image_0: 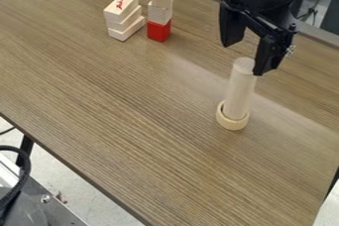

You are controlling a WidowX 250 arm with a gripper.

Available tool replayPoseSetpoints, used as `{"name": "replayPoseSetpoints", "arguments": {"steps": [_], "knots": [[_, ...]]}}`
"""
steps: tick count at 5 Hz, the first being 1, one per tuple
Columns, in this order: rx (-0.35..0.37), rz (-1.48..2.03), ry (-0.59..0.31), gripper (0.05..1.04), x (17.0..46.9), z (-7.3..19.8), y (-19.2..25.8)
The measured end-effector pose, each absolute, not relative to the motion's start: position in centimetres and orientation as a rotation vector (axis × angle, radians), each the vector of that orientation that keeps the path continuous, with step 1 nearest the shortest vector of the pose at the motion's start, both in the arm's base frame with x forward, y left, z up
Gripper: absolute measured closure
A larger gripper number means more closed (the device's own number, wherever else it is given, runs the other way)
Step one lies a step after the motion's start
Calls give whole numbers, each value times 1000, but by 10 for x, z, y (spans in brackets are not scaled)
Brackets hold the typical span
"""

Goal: Move the cube from the tower and put it in the middle of the table

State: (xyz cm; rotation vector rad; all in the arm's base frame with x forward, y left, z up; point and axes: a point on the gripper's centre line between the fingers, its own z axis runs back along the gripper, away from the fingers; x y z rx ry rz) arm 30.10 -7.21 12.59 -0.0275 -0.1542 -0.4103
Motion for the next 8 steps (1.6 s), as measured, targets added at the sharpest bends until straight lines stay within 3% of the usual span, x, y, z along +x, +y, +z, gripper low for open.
{"name": "replayPoseSetpoints", "arguments": {"steps": [1,3,5,8], "knots": [[-28,-407,-123,83,299,118,-71],[-137,-226,-192,83,332,150,-46],[-149,-24,-223,83,354,156,0],[80,307,-219,83,369,151,71]]}}
